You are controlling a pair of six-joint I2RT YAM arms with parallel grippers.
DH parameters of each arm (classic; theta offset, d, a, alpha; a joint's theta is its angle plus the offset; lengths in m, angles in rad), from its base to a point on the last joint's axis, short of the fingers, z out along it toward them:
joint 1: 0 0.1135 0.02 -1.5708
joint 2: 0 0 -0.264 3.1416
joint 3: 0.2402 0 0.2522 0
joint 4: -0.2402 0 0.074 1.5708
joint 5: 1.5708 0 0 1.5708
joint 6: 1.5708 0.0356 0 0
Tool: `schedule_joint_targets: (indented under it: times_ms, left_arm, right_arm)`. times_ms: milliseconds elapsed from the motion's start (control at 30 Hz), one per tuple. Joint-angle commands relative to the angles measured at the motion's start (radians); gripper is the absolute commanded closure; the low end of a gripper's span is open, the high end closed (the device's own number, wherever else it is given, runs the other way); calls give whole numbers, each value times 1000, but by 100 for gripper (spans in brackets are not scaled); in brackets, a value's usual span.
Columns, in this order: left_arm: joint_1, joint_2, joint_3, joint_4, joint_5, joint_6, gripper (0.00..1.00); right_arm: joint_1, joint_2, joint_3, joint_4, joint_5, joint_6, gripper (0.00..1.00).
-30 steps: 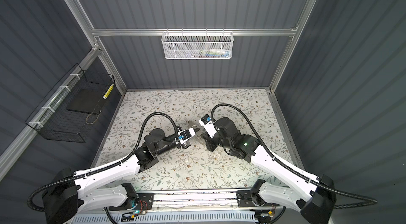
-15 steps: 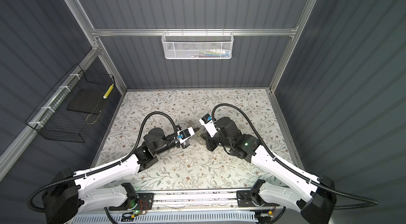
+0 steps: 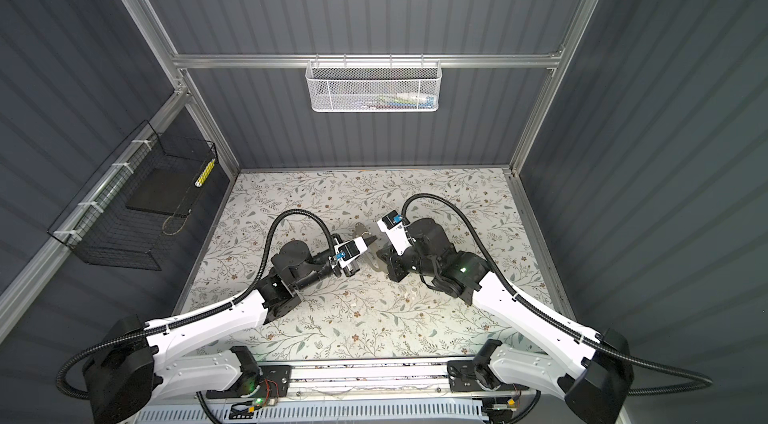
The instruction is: Put the keys on the keyring
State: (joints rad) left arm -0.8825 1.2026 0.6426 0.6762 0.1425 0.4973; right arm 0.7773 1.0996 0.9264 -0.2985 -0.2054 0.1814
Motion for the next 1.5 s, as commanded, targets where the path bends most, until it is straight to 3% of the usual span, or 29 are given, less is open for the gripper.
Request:
schedule_joint_targets:
  times_ms: [0,467,1067,1100,1233,1367,1467]
  left_arm:
    - [2,21,-14,97,5,-49,100]
    - [2,70,-39,183,33,-82,100]
    - [38,39,-29,143,85,-133,100]
    - [46,38,-26,141,101,-142,100]
    - [74,38,-23,158,160,-183,100]
    - [100,39,-38,210,231,-224,100]
    - [113,47,-46,259,272,-252,100]
  right_arm:
    - [17,-8,34,49,-94,-2,100]
    - [7,-43,54,83,-120,18,100]
    - [-11,-58,37,38,-104,-32,99]
    - [-12,-58,37,33,-101,-36,97]
    - [-11,-75,37,24,-79,-60,69]
    - [-13,-125,38,0,-53,-119,55]
    - [-18,-172,34,-21,-42,-177,52]
